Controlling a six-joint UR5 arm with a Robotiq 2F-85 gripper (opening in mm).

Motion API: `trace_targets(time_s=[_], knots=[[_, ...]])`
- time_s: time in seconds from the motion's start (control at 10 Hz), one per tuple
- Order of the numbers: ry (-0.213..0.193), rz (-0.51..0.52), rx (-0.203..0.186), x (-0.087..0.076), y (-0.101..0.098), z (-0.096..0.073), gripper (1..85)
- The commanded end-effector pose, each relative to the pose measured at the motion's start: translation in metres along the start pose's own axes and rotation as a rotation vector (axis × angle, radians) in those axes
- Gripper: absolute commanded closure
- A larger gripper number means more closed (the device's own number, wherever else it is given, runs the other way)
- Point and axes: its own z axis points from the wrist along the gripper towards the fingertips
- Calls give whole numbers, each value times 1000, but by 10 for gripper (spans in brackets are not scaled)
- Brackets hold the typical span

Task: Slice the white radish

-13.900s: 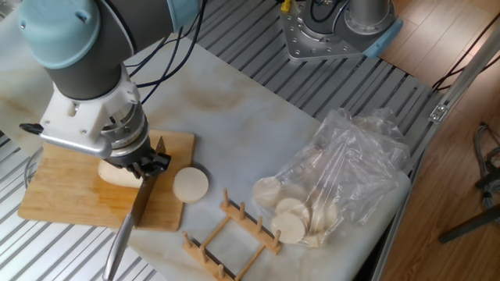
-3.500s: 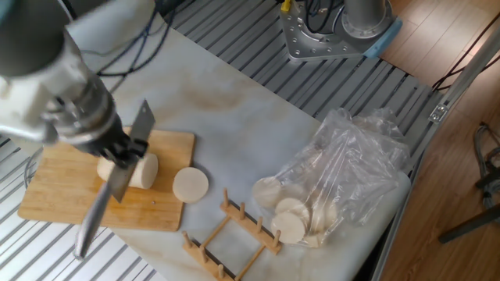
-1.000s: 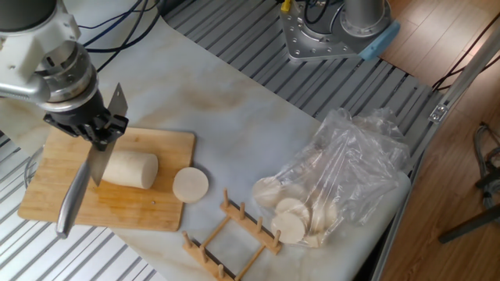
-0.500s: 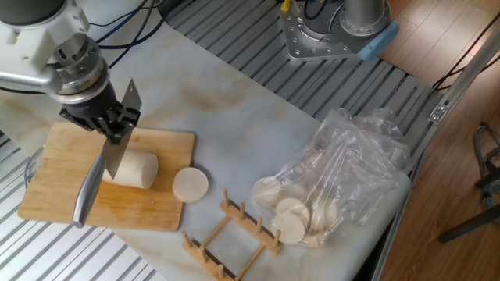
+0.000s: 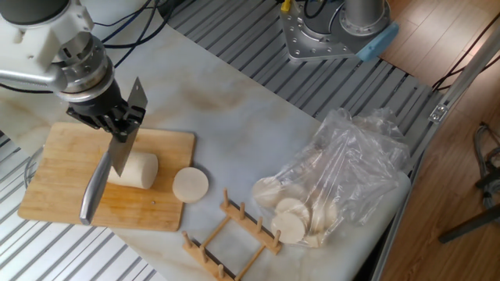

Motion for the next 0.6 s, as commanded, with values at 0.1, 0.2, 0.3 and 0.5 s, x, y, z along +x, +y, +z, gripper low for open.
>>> trace_targets(time_s=[0.1, 0.2, 0.3, 0.5], knots=[[-21, 25, -33, -9, 4, 11, 843], [-24, 31, -35, -10, 4, 12, 843], [-25, 33, -30, -10, 2, 13, 843], [-36, 32, -36, -13, 2, 17, 843]])
